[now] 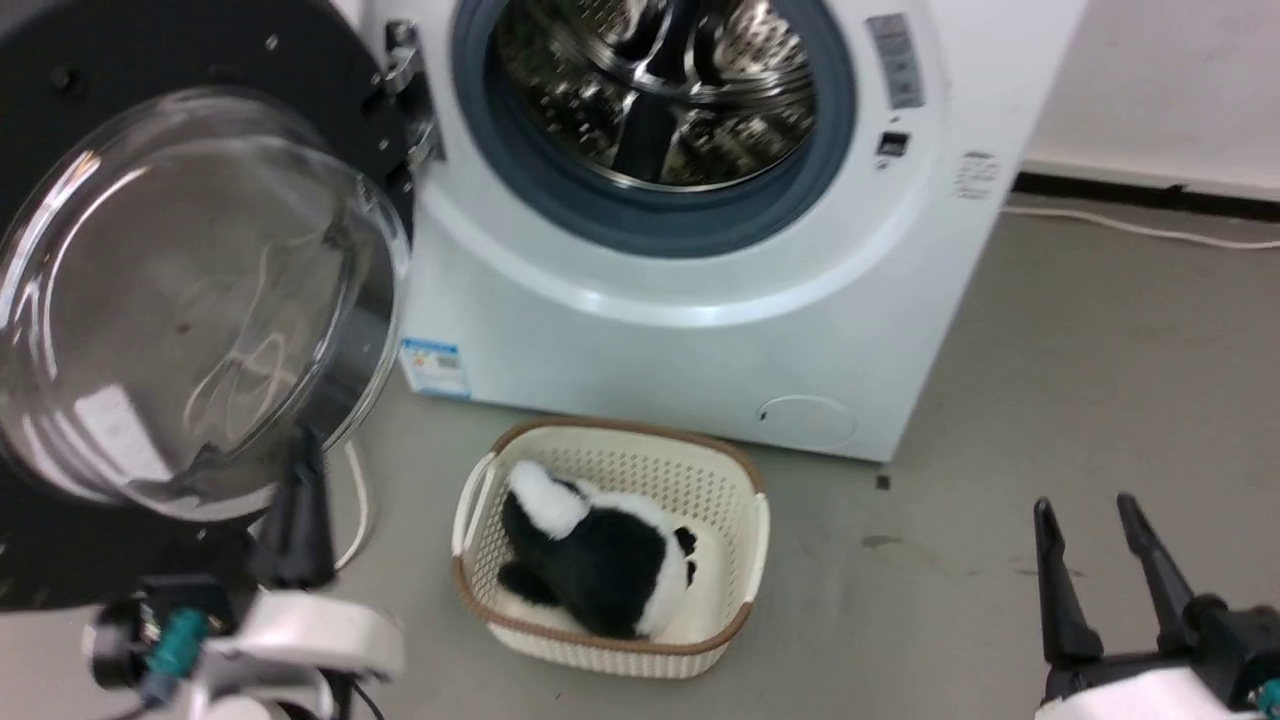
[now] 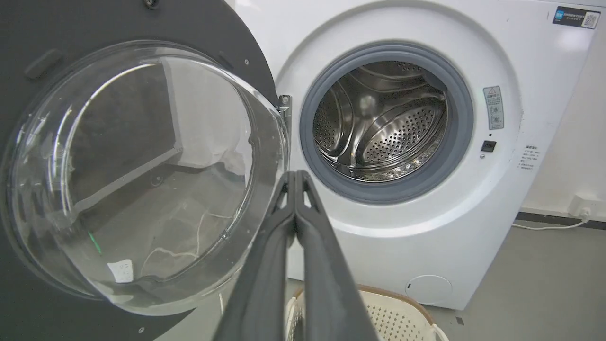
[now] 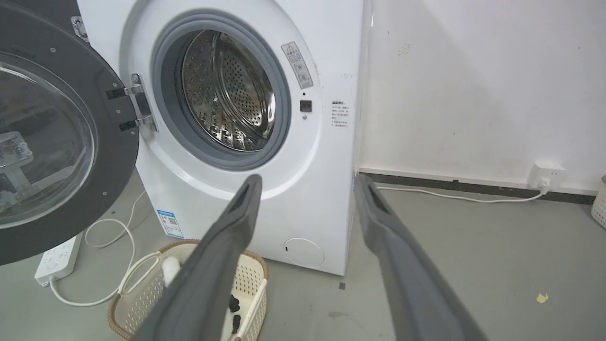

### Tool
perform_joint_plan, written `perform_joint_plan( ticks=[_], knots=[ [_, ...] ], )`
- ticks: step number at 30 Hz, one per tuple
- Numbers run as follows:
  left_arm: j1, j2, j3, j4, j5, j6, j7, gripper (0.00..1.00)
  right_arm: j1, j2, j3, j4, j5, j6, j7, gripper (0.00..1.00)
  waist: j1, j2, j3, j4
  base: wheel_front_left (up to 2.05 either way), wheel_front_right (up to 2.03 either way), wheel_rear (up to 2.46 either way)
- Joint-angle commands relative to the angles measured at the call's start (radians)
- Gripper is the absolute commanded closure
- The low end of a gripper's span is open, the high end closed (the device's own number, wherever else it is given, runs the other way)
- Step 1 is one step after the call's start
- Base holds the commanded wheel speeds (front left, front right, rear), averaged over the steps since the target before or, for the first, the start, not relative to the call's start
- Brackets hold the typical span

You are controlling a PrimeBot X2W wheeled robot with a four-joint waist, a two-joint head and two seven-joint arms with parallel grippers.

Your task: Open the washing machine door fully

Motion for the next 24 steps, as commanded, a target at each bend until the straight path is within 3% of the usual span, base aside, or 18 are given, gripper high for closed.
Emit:
perform_joint_plan(
  ticks=[1, 15, 17, 24],
  knots=[
    [0.043, -0.016, -0.020, -0.019, 0.013, 0.012, 0.007, 1.00, 0.029, 0.003, 0.002, 0.000, 0.004, 0.001, -0.005, 0.00, 0.0001, 0.0000, -0.038, -0.041, 0.00, 0.00, 0.00],
    [0.168, -0.089, -0.121, -0.002, 0.036, 0.018, -0.020, 0.99, 0.072, 0.003, 0.022, 0.009, 0.011, 0.001, -0.009, 0.00, 0.0001, 0.0000, -0.060, -0.094, 0.00, 0.00, 0.00],
    [0.173, -0.092, -0.129, 0.006, 0.047, 0.026, -0.022, 0.00, 0.073, 0.003, 0.025, 0.013, 0.012, 0.001, -0.011, 0.00, 0.0001, 0.0000, -0.062, -0.096, 0.00, 0.00, 0.00],
    [0.164, -0.101, -0.151, 0.033, 0.065, 0.037, -0.026, 0.00, 0.074, 0.003, 0.034, 0.023, 0.013, 0.001, -0.013, 0.00, 0.0001, 0.0000, -0.063, -0.093, 0.00, 0.00, 0.00]
  ],
)
